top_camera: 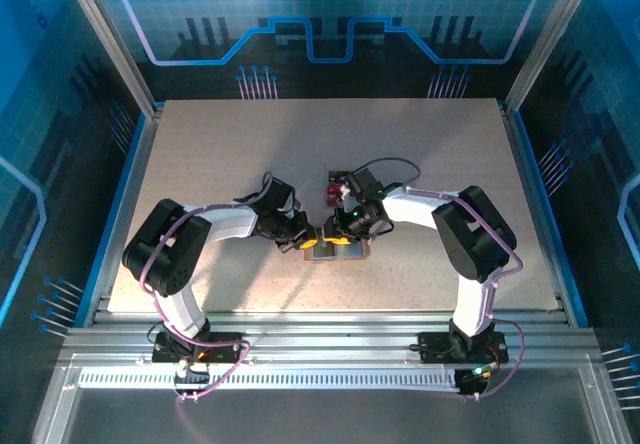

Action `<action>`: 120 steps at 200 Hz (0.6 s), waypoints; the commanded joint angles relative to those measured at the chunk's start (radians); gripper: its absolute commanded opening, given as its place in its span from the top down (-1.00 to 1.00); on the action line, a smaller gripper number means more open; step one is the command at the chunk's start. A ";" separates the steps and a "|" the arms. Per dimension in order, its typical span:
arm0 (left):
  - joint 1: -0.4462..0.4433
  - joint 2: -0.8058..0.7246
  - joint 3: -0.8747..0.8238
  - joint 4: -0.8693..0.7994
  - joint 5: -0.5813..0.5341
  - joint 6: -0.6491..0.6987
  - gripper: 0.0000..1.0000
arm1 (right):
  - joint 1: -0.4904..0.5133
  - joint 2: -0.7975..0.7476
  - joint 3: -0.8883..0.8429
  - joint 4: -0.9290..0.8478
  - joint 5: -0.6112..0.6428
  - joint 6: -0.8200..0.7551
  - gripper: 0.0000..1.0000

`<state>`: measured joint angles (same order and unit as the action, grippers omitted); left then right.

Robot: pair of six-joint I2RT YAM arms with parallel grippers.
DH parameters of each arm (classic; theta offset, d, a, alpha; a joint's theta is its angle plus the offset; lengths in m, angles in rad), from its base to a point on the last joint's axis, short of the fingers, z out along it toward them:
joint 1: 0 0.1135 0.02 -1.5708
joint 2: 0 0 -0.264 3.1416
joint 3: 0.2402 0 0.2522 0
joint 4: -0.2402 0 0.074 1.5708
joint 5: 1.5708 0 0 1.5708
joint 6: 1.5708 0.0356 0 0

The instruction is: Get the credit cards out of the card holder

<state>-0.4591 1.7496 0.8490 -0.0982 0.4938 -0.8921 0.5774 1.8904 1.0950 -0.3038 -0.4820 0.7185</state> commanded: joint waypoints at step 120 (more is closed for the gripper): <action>0.039 0.025 -0.003 -0.047 0.022 0.049 0.88 | 0.013 -0.015 0.036 -0.103 0.075 -0.039 0.38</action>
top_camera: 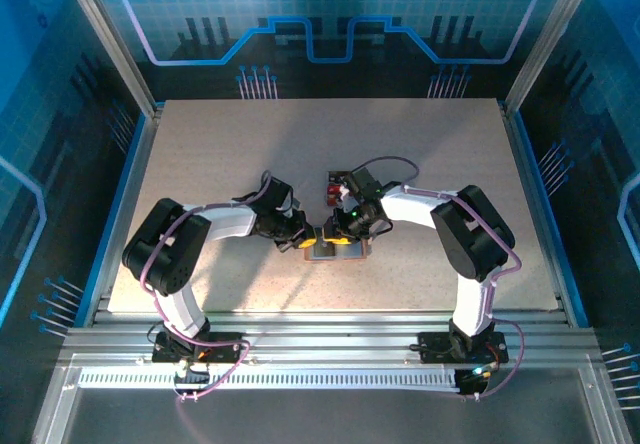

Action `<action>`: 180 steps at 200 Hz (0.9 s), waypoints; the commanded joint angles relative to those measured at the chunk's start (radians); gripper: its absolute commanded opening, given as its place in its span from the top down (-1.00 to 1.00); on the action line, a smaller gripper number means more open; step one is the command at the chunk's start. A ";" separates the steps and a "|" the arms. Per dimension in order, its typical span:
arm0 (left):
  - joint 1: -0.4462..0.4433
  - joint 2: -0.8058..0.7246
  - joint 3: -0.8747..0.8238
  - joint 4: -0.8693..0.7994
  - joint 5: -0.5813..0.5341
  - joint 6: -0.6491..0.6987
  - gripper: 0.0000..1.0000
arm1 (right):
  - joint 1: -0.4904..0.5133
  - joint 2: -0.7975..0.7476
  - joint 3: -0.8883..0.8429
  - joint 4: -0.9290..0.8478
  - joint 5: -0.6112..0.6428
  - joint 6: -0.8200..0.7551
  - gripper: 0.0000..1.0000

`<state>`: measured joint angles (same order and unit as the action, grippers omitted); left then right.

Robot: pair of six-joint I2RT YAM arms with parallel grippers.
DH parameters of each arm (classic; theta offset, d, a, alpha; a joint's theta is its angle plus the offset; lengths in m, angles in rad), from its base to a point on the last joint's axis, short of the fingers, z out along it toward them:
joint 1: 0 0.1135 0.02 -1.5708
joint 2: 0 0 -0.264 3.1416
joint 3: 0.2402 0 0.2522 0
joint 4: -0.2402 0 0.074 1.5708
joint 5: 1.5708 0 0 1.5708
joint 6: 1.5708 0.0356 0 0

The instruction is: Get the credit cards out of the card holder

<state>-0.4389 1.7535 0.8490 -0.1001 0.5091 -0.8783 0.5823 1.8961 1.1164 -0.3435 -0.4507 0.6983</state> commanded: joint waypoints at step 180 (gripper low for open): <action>0.019 -0.028 0.036 -0.086 0.030 0.039 0.87 | -0.002 -0.103 0.011 -0.082 0.044 -0.024 0.38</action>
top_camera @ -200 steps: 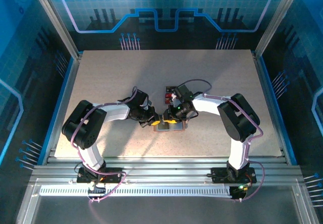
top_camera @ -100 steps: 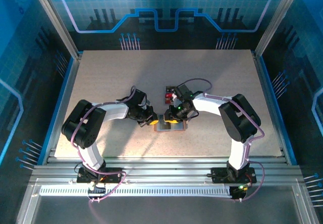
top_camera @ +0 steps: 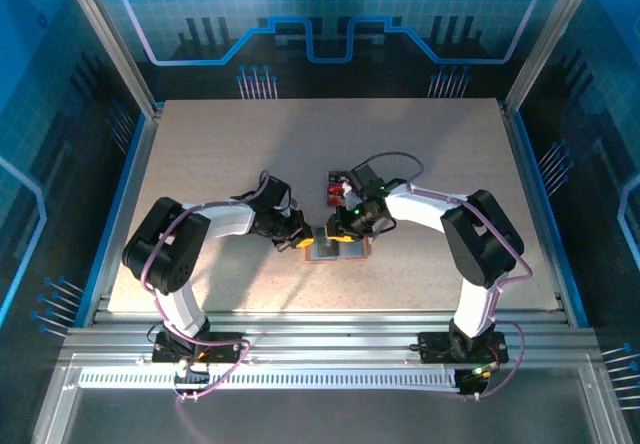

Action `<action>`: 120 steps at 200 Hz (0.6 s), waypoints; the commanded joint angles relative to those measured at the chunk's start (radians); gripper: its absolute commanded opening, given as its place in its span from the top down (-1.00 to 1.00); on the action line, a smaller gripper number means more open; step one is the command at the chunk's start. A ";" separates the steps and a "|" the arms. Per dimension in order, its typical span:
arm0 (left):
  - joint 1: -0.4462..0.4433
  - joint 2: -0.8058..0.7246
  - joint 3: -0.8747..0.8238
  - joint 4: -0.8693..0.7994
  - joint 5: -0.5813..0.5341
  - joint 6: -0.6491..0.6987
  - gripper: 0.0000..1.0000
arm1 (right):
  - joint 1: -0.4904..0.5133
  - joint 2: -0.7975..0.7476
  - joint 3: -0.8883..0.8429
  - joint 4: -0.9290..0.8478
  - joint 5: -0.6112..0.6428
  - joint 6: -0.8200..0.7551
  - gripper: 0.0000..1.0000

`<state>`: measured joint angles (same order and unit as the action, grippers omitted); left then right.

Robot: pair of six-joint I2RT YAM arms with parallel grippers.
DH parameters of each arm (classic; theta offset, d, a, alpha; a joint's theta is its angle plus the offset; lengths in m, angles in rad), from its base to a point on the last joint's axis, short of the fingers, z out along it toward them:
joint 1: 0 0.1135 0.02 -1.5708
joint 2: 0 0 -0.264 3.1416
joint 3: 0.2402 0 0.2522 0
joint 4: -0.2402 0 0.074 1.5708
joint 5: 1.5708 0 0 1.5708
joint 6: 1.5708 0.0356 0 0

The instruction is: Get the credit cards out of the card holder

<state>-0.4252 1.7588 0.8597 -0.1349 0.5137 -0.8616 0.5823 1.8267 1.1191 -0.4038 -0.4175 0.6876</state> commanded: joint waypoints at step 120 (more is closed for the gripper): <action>-0.041 0.022 0.056 -0.083 0.024 0.043 0.87 | -0.056 -0.041 -0.078 0.068 -0.058 0.001 0.38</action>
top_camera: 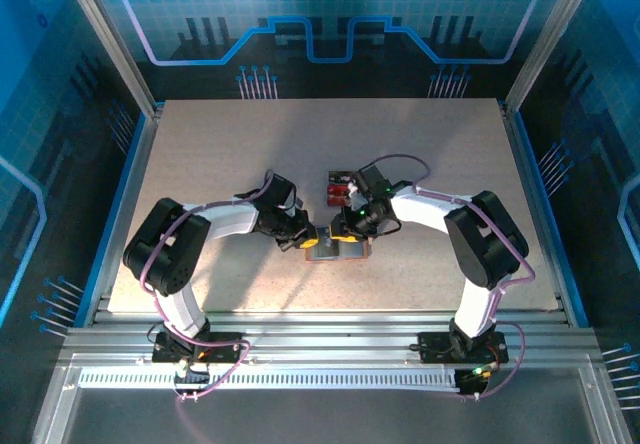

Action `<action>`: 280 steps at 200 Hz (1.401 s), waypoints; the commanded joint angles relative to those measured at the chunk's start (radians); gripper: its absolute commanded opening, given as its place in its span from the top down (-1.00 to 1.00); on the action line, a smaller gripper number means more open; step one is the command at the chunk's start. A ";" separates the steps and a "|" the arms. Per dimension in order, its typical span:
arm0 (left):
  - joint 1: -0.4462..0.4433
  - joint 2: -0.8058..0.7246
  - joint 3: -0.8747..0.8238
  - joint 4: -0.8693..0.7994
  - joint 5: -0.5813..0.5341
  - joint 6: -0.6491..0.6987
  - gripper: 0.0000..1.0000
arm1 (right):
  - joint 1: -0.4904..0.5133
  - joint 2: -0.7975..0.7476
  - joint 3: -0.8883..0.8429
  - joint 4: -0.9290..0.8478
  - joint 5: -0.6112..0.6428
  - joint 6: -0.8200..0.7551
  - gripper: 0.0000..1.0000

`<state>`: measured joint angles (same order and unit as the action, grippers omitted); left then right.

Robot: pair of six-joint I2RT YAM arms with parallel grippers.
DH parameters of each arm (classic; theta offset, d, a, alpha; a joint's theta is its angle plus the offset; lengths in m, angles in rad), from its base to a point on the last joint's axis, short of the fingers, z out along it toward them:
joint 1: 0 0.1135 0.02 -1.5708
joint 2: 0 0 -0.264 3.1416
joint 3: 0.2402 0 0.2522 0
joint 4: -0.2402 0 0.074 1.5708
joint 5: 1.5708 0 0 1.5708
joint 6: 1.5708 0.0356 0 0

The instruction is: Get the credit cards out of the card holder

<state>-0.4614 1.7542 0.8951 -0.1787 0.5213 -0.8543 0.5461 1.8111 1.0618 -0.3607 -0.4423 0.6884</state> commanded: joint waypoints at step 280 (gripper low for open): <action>0.001 0.069 0.042 -0.096 -0.023 0.072 0.90 | -0.067 0.037 -0.140 0.247 -0.179 0.080 0.53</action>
<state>-0.4610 1.8069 0.9421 -0.2306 0.5213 -0.8017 0.4938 1.8351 0.9413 -0.1448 -0.5888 0.7502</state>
